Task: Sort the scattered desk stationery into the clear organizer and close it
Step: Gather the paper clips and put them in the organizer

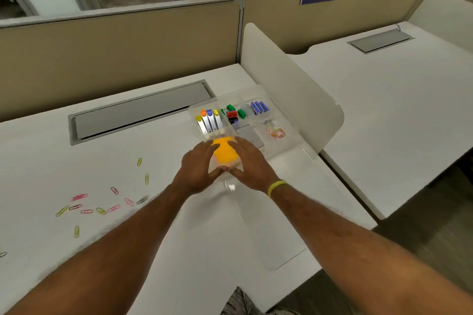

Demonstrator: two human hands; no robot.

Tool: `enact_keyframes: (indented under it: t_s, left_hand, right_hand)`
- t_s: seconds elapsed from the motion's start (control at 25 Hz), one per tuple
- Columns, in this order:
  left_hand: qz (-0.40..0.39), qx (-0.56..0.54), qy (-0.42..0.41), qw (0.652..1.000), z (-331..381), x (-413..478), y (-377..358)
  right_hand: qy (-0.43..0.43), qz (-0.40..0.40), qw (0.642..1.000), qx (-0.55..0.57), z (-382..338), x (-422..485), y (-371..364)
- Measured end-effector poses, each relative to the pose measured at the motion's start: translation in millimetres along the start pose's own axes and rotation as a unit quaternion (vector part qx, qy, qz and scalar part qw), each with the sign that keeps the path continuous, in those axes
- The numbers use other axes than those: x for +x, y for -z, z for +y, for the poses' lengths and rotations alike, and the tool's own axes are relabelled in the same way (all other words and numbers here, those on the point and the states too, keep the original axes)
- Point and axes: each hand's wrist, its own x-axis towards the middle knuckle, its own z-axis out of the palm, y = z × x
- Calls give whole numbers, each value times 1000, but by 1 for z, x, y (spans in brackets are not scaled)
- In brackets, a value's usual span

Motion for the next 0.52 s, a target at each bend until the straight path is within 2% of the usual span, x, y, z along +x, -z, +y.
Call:
enact_keyframes:
  t_s: [0.24,0.52]
  left_hand:
    - [-4,40,74,996,-48,-89,-1]
    - [-16,82,141,986,-97,-177,1]
  right_hand:
    - [56,-48,995,-60,-47,-18,-47]
    - [96,-112,987,-65,-97,-32,-87]
